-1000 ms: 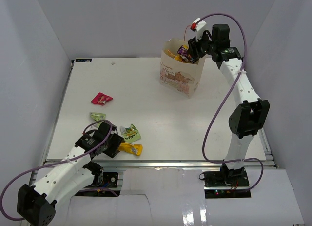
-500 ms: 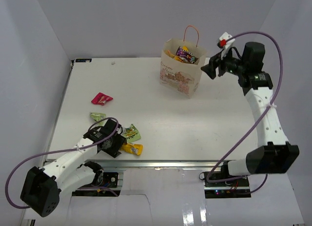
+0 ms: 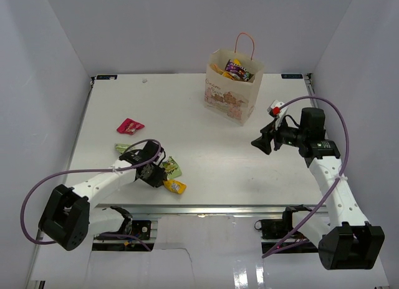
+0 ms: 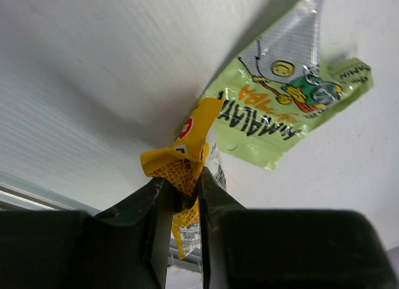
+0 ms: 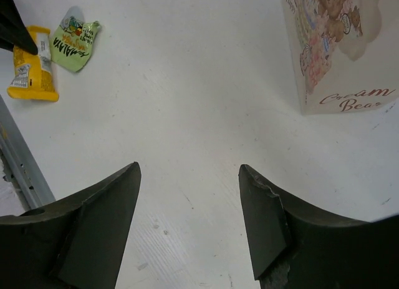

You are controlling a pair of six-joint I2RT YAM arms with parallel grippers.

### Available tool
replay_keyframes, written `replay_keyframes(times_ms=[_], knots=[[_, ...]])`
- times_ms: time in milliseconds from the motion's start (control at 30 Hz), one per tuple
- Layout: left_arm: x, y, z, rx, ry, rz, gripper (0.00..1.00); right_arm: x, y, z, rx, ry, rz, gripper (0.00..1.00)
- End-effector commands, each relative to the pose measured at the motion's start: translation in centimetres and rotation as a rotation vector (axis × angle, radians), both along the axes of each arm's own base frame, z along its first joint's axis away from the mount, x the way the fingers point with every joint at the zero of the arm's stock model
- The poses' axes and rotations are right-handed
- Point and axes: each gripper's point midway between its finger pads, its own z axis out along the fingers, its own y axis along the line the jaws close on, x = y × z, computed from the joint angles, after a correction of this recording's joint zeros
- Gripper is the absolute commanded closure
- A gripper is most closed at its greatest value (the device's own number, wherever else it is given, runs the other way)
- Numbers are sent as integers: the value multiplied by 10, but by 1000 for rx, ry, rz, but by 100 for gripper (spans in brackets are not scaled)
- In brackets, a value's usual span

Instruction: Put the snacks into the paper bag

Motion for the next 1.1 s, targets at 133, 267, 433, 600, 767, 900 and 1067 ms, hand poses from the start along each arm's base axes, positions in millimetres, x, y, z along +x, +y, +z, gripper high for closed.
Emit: replay_keyframes(times_ms=[133,267,433,600,767,900,1067], knots=[[57,-8,77,11,-321,-91,95,-13,-2,12,21,-67,13,30],[106,-25,164,42,-667,-285,100,-17,-5,9,24,-63,3,30],[171,-57,329,236,-1240,-576,100,-23,-7,-2,25,-45,-3,30],[229,-100,442,435,-1635,-714,100,-33,-5,-16,33,-16,5,30],[276,-137,515,575,-1851,-762,100,-42,-4,-22,40,-3,13,30],[314,-169,517,644,-1937,-822,100,-46,-5,-21,38,-15,11,30],[352,-189,488,709,-1962,-818,100,-51,-4,-25,47,-8,12,30]])
